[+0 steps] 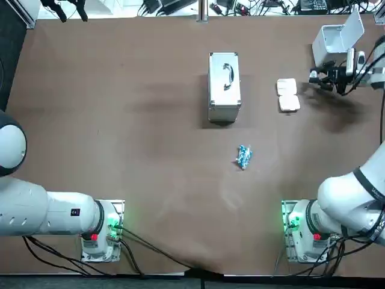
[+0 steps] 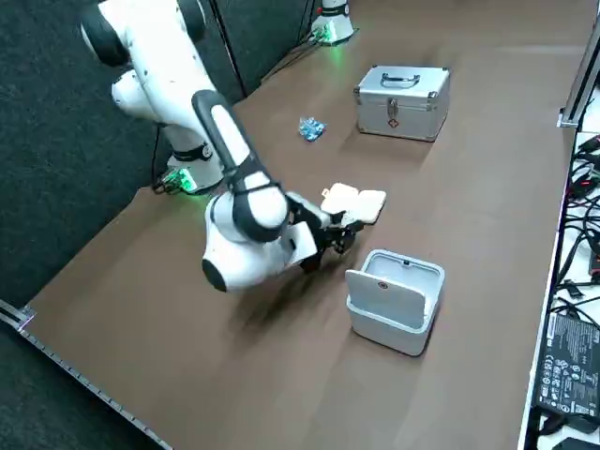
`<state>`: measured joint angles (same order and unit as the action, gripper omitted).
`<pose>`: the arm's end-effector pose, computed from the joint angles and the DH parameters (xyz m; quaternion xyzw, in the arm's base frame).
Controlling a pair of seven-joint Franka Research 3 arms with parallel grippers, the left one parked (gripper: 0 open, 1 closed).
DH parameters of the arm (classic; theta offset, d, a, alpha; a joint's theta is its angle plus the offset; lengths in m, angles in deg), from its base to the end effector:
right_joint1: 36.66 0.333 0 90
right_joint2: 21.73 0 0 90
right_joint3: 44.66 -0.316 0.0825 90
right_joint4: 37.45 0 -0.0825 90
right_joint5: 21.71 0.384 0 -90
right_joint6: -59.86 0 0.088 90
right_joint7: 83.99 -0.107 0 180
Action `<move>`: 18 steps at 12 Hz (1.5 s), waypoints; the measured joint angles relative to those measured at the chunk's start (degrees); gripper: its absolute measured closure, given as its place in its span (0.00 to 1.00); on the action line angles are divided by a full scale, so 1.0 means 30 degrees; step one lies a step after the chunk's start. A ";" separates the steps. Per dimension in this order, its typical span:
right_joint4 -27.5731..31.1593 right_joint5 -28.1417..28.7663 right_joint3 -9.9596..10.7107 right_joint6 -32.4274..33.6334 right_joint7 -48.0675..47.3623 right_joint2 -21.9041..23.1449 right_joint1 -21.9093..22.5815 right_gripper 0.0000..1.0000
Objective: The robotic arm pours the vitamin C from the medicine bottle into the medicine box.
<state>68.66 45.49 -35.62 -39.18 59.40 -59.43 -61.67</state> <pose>0.5320 -0.2537 0.1628 -0.6971 -0.4838 -0.4235 0.3173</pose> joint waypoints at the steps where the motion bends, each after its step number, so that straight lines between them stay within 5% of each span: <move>1: 0.0082 -0.0334 -0.0008 -0.0363 -0.0734 0.0434 0.0418 0.58; 11: 0.0688 -0.4222 -0.0165 -0.5249 -0.5881 0.4059 0.3582 0.58; 14: 0.1549 -0.4625 -0.1467 -0.7419 -0.7199 0.4294 0.3901 0.58; 18: 0.2641 -0.6893 -0.1862 -0.8032 -0.9379 0.5149 0.4229 0.58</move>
<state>76.58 24.81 -41.21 -63.28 31.27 -43.98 -48.98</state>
